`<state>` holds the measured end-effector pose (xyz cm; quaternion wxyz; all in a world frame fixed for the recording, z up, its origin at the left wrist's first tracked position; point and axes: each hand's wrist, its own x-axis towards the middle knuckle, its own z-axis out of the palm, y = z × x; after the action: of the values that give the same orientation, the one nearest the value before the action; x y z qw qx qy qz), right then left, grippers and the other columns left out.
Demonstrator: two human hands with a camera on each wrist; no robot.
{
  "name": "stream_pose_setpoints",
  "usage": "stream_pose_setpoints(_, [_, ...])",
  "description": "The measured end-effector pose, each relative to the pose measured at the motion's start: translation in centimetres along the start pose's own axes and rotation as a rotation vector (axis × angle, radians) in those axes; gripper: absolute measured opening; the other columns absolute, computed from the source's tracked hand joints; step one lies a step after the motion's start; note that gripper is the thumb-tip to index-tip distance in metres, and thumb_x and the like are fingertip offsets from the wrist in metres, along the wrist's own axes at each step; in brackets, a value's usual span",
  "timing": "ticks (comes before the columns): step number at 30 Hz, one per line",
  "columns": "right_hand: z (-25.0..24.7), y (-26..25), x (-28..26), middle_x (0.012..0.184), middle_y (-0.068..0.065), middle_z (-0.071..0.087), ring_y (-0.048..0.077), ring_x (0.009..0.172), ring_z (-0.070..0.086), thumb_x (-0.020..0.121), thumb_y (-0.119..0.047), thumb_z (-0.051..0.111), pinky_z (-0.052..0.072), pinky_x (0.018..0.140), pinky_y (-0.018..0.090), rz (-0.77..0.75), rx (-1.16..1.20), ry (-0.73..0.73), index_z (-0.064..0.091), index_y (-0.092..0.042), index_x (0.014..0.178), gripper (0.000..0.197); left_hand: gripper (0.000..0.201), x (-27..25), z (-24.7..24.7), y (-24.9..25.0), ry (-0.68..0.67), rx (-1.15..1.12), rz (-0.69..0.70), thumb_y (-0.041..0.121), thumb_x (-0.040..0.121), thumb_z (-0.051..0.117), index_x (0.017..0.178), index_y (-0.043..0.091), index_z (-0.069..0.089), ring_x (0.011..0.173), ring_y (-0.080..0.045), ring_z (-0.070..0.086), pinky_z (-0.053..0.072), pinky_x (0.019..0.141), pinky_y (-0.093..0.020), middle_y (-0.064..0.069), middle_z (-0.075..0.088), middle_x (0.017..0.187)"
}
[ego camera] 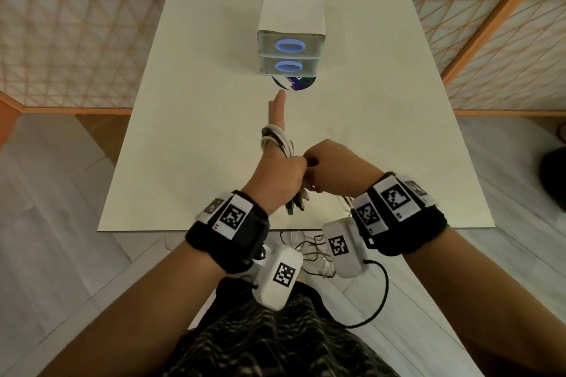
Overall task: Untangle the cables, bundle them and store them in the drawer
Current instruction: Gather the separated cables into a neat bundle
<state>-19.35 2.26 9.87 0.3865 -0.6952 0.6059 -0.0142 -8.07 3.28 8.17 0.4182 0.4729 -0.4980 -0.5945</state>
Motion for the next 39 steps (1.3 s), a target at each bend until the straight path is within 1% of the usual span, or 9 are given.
stream_pose_setpoints(6, [-0.9,0.5,-1.2,0.061,0.0,0.063,0.006,0.05,0.057,0.088,-0.027,0.052,0.038,0.049,0.021,0.024,-0.084,-0.113,0.062,-0.011,0.075,0.023,0.108,0.8,-1.6,-0.2,-0.109,0.29,0.022,-0.019,0.073,0.033,0.132,0.065,0.001,0.147,-0.025,0.003,0.046,0.097,-0.023,0.006,-0.014,0.159])
stream_pose_setpoints(9, [-2.2,0.8,-3.0,0.077,-0.003,0.067,0.007,0.063,0.059,0.089,-0.024,0.054,0.043,0.058,0.023,-0.081,-0.1,-0.176,0.066,-0.019,0.101,0.018,0.101,0.9,-3.5,-0.6,-0.307,0.531,-0.109,-0.022,0.076,0.034,0.146,0.043,0.001,0.146,-0.016,0.013,0.046,0.095,-0.028,0.009,-0.006,0.16])
stream_pose_setpoints(14, [-3.4,0.0,-2.8,0.079,-0.005,0.065,0.006,0.066,0.053,0.091,-0.012,0.05,0.041,0.062,0.019,-0.327,0.125,-0.07,0.049,-0.024,0.112,0.024,0.041,0.1,-3.3,-0.3,-0.637,0.583,-0.244,-0.011,0.081,0.052,0.114,0.013,0.053,0.073,-0.006,0.061,0.049,0.069,-0.016,-0.009,0.066,0.101])
stream_pose_setpoints(20, [-1.6,1.9,-0.8,0.078,0.009,0.06,0.022,0.069,0.051,0.089,-0.025,0.052,0.043,0.069,0.037,-0.333,0.449,0.133,0.043,-0.019,0.102,0.016,0.024,-0.1,-3.1,0.7,-0.723,-0.115,-0.316,0.019,0.089,0.051,0.09,0.012,0.074,0.033,-0.008,0.036,0.033,0.049,-0.026,0.004,0.05,0.037])
stream_pose_setpoints(23, [1.3,2.1,-0.9,0.093,0.001,0.06,0.012,0.083,0.058,0.092,-0.015,0.041,0.046,0.077,0.028,-0.287,0.541,0.131,0.048,-0.009,0.111,0.022,0.037,-0.9,-2.3,1.0,-0.657,-0.575,-0.369,0.015,0.078,0.06,0.114,0.012,0.068,0.05,-0.004,0.055,0.038,0.044,-0.014,-0.001,0.068,0.067])
stream_pose_setpoints(27, [3.1,2.4,-1.9,0.12,0.029,0.056,0.028,0.092,0.059,0.101,-0.023,0.031,0.049,0.072,0.011,-0.054,0.641,-0.031,0.046,-0.009,0.126,0.033,0.065,-1.1,-1.4,0.9,-0.377,-0.973,-0.325,-0.005,0.076,0.043,0.139,0.011,0.043,0.126,-0.026,0.051,0.055,0.082,-0.02,-0.006,0.044,0.146])
stream_pose_setpoints(29, [3.7,3.3,-2.0,0.087,0.017,0.063,0.023,0.066,0.059,0.096,-0.033,0.043,0.056,0.07,0.032,-0.033,0.526,-0.123,0.052,-0.014,0.107,0.023,0.061,-0.3,-1.7,0.8,-0.094,-0.989,-0.296,-0.007,0.083,0.033,0.141,0.012,0.04,0.129,-0.026,0.048,0.055,0.082,-0.022,-0.006,0.041,0.149])
stream_pose_setpoints(33, [3.3,4.8,-2.0,0.072,-0.004,0.055,0.016,0.062,0.056,0.094,-0.021,0.047,0.052,0.063,0.027,-0.068,0.204,-0.042,0.055,-0.017,0.101,0.012,0.057,1.5,-4.2,-0.4,0.262,-0.848,-0.291,-0.005,0.092,0.038,0.143,0.02,0.036,0.118,-0.019,0.053,0.055,0.08,-0.026,-0.001,0.033,0.151])
stream_pose_setpoints(39, [2.6,3.7,-1.5,0.078,-0.002,0.057,0.018,0.069,0.051,0.099,-0.019,0.038,0.041,0.07,0.03,-0.248,-0.027,0.039,0.054,-0.014,0.116,0.024,0.073,1.3,-5.3,-2.5,-0.177,-0.034,-0.374,0.024,0.097,0.047,0.149,0.035,-0.003,0.134,-0.01,0.036,0.033,0.105,-0.024,0.003,0.022,0.157])
